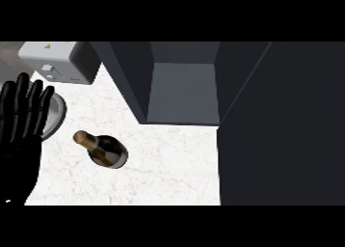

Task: Pick up the wine, place it into the cabinet and close the cabinet

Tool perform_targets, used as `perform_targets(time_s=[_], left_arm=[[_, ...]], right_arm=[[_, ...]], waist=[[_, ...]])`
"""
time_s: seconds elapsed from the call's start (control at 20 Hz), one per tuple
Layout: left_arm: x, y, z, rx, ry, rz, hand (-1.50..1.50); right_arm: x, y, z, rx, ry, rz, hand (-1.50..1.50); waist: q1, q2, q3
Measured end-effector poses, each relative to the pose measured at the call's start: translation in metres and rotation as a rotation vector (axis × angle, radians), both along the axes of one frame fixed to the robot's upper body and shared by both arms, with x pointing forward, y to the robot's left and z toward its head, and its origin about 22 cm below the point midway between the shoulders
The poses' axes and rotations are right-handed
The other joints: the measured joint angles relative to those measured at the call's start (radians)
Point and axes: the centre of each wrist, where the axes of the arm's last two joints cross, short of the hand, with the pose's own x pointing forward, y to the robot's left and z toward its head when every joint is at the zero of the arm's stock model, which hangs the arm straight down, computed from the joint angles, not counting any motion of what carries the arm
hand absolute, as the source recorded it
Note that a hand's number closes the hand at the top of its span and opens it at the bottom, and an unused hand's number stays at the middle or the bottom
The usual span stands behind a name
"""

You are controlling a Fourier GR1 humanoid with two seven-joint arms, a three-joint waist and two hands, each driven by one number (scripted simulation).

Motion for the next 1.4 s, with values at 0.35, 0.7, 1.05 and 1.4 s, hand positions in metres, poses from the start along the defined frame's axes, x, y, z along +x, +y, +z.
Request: perform_targets(time_s=[0.35,0.7,1.05,1.4], left_arm=[[-0.001,-0.037,-0.015,-0.020,0.049,0.259,-1.50],[-0.003,-0.101,-0.026,-0.210,0.134,0.329,-1.50],[-0.002,-0.159,-0.011,-0.242,0.130,0.322,-1.50],[-0.003,-0.181,0.005,-0.243,0.121,0.322,-1.50]], right_arm=[[-0.017,0.004,-0.007,0.008,0.060,0.128,-1.50],[-0.043,0.007,0.002,0.007,0.169,0.320,-1.50],[-0.061,0.008,0.032,0.010,0.195,0.352,-1.50],[-0.057,0.012,0.043,0.002,0.225,0.347,-1.50]], waist=[[-0.035,-0.015,0.004],[-0.050,-0.017,0.003],[-0.041,-0.018,0.004],[-0.033,-0.019,0.004]])
